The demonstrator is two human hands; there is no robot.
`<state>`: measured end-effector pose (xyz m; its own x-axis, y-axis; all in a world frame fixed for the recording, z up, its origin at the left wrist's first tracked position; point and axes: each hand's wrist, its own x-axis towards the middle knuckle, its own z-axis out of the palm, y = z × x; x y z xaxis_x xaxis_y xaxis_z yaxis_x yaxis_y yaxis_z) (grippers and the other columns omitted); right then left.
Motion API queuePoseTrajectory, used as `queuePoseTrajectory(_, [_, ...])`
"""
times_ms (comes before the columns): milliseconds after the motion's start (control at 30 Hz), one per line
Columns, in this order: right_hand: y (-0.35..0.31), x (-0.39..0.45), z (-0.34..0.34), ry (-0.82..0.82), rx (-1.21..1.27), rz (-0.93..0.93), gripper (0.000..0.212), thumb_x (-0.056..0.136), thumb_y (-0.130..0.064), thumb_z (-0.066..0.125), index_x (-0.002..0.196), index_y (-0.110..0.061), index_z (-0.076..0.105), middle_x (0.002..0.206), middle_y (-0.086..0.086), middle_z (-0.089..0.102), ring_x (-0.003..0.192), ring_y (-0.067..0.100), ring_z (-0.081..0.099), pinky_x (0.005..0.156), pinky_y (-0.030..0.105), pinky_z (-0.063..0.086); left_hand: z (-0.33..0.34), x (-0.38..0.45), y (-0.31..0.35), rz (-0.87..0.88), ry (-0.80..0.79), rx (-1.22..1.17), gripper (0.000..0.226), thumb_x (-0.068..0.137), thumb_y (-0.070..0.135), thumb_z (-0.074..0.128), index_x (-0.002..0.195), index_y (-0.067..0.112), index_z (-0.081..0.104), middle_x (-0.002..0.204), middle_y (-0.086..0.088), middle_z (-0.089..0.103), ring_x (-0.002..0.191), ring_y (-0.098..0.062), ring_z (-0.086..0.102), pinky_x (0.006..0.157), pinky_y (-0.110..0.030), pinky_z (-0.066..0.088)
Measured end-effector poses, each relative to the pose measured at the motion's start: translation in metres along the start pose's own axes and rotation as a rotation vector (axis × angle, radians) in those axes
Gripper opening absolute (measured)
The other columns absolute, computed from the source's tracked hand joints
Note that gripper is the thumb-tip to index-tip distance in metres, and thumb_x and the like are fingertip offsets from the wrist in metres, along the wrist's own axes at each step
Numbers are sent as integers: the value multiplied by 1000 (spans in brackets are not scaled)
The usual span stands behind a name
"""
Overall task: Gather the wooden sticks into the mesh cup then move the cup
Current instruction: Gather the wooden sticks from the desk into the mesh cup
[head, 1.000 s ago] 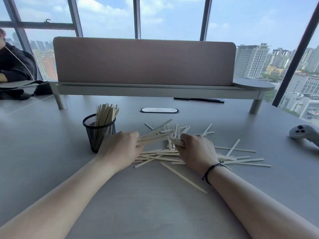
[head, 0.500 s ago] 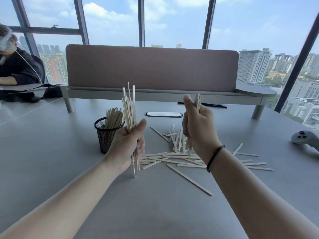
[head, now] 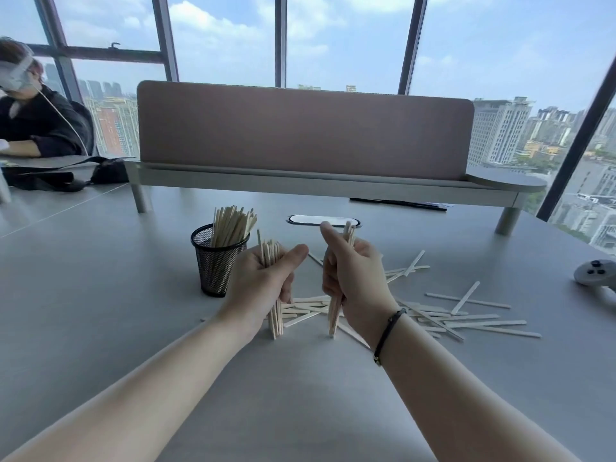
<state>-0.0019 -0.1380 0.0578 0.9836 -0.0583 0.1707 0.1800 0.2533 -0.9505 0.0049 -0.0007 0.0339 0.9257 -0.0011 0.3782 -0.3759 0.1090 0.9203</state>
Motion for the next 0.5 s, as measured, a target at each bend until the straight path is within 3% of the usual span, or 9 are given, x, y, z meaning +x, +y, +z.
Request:
queuePoseTrajectory(167, [13, -2, -2, -13, -115, -33, 52, 89, -31, 69, 46, -21, 41, 43, 3, 40, 38, 20, 38, 47, 32, 34, -1, 1, -1, 66, -18, 42, 44, 82, 29, 73, 60, -3, 54, 51, -15, 49, 45, -24, 49, 53, -36, 44])
queuePoseTrajectory(300, [13, -4, -2, 10, -82, 2, 53, 89, -26, 69, 47, -20, 37, 42, 0, 34, 37, 17, 31, 45, 28, 29, 0, -1, 2, 9, -58, 23, 40, 85, 23, 76, 57, 4, 55, 47, -9, 46, 44, -24, 46, 47, -30, 42])
queuePoseTrajectory(400, [13, -3, 1, 27, -59, 65, 59, 89, -28, 67, 41, -24, 33, 41, -1, 28, 38, 16, 23, 45, 27, 23, 2, -1, 4, -95, -86, 3, 50, 87, 23, 72, 48, 17, 43, 42, -2, 34, 40, -20, 33, 43, -27, 28])
queuePoseTrajectory(500, [11, 0, 10, 22, -31, 140, 62, 92, -31, 63, 39, -23, 32, 41, -2, 28, 38, 15, 22, 44, 25, 20, 1, 0, 9, -248, -99, -79, 54, 93, 28, 66, 51, 22, 32, 46, 1, 22, 45, -14, 18, 46, -28, 13])
